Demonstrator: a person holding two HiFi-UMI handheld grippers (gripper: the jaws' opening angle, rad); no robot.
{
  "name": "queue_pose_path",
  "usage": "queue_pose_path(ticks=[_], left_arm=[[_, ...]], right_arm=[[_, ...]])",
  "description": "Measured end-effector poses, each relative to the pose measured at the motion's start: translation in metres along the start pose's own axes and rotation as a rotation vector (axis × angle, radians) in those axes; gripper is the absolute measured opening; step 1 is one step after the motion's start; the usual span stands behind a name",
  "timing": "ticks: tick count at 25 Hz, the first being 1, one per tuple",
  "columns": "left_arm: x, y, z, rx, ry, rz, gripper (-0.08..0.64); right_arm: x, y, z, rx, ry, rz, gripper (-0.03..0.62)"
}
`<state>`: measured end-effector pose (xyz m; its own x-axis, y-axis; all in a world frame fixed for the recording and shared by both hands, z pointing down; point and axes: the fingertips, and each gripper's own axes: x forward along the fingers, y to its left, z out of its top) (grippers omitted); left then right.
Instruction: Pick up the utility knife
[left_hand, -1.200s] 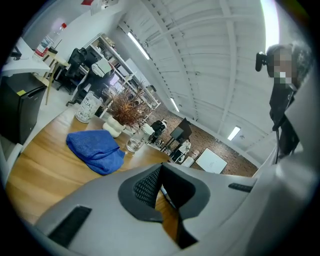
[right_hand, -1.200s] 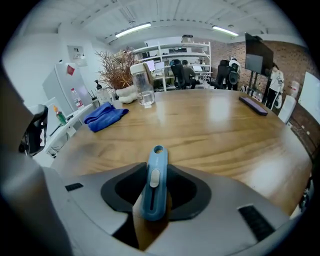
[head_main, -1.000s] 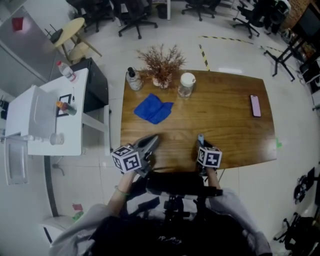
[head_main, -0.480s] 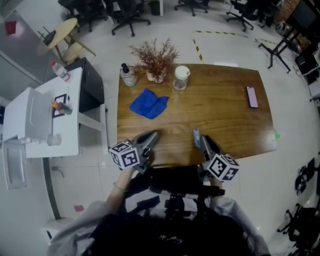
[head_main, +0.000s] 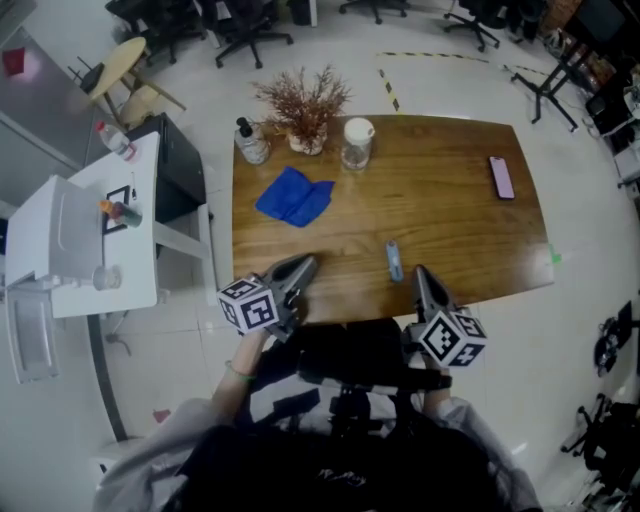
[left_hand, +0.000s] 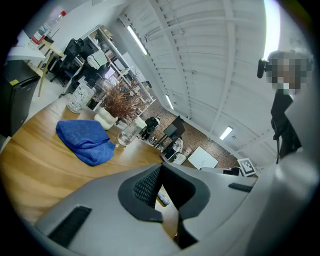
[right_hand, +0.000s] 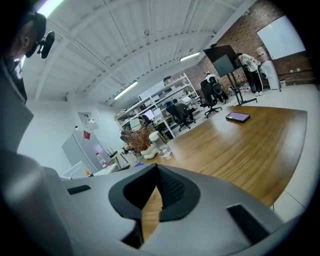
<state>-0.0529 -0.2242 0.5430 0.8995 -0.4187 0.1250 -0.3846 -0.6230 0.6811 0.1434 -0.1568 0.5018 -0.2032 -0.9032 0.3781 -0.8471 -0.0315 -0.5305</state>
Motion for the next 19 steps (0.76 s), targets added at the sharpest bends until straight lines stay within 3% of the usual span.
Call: queue_pose_path(ticks=[19], left_arm=[[-0.0049, -0.0016, -0.0022, -0.004, 0.001, 0.005, 0.002]], right_arm=[[-0.0024, 0.0002, -0.007, -0.001, 0.021, -0.006, 0.011]])
